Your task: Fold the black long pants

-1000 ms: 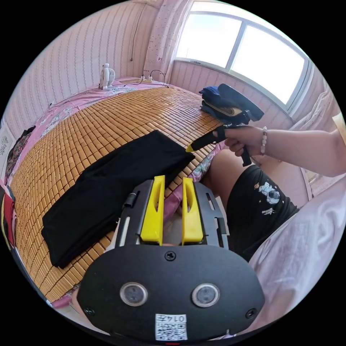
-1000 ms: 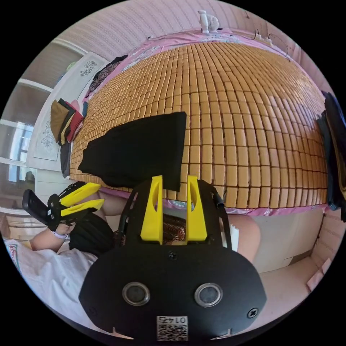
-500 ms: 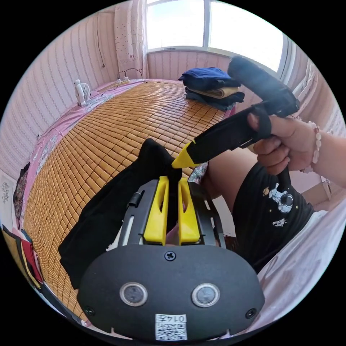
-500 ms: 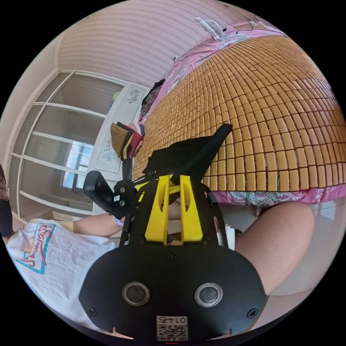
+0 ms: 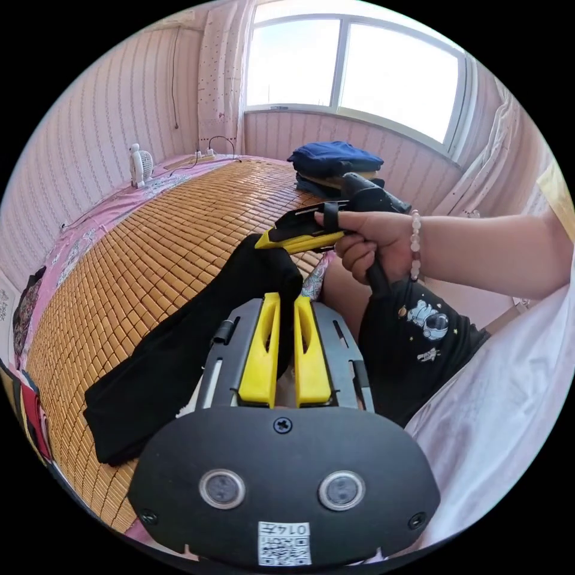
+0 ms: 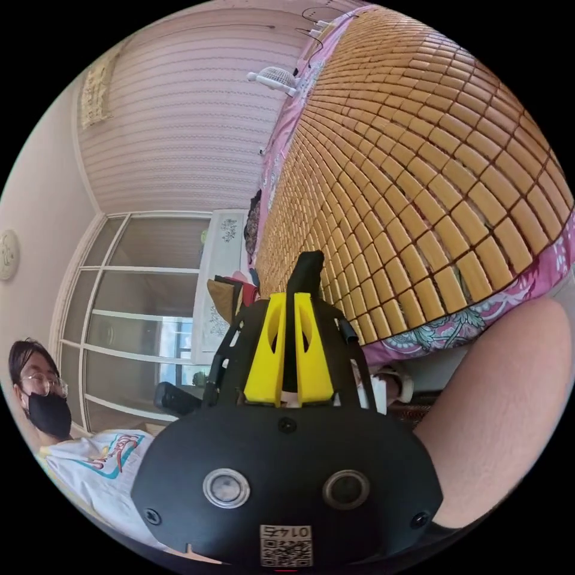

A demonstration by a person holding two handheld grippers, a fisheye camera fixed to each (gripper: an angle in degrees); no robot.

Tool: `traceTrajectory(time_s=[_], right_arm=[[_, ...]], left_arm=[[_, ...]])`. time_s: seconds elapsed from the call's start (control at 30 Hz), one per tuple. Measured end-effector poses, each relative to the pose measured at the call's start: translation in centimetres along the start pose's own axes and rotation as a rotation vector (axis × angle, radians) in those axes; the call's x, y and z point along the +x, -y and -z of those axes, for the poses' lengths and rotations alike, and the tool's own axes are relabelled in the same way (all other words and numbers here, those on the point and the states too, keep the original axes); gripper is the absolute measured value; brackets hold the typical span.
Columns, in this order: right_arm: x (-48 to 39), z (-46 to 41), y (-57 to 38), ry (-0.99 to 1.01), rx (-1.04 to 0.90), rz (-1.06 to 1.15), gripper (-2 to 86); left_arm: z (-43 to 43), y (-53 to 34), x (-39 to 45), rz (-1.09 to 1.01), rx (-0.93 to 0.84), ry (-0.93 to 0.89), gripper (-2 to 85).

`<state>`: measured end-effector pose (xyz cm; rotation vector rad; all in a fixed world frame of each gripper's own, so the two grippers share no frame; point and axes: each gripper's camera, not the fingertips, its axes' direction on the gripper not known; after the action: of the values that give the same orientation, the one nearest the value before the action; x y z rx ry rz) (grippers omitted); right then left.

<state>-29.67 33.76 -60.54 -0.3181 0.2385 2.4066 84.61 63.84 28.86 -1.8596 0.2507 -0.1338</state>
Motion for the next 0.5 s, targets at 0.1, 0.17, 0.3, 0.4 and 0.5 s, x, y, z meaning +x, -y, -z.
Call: traceTrajectory(time_s=[0.1, 0.17, 0.3, 0.4, 0.5], right_arm=[[-3.8, 4.1, 0.7, 0.03, 0.066, 0.102, 1.7], [-6.5, 5.6, 1.3, 0.019, 0.082, 0.162, 1.8], [-13.2, 2.3, 2.7, -0.018, -0.011, 0.303, 2.4], [-16.9, -5.8, 2.7, -0.038, -0.164, 0.404, 4.2], [-17.7, -14.6, 1.7, -0.078, -0.261, 0.448, 8.5]], left_arm=[[1.2, 2.0, -0.6, 0.001, 0.126, -0.026, 4.0], [1.9, 2.6, -1.6, 0.047, 0.2, -0.053, 4.1], [4.6, 0.3, -6.0, 0.2, 0.3, -0.038, 4.3], [6.8, -4.5, -9.4, 0.266, 0.262, 0.123, 5.0], [8.0, -10.4, -14.1, 0.427, 0.185, 0.222, 7.3]])
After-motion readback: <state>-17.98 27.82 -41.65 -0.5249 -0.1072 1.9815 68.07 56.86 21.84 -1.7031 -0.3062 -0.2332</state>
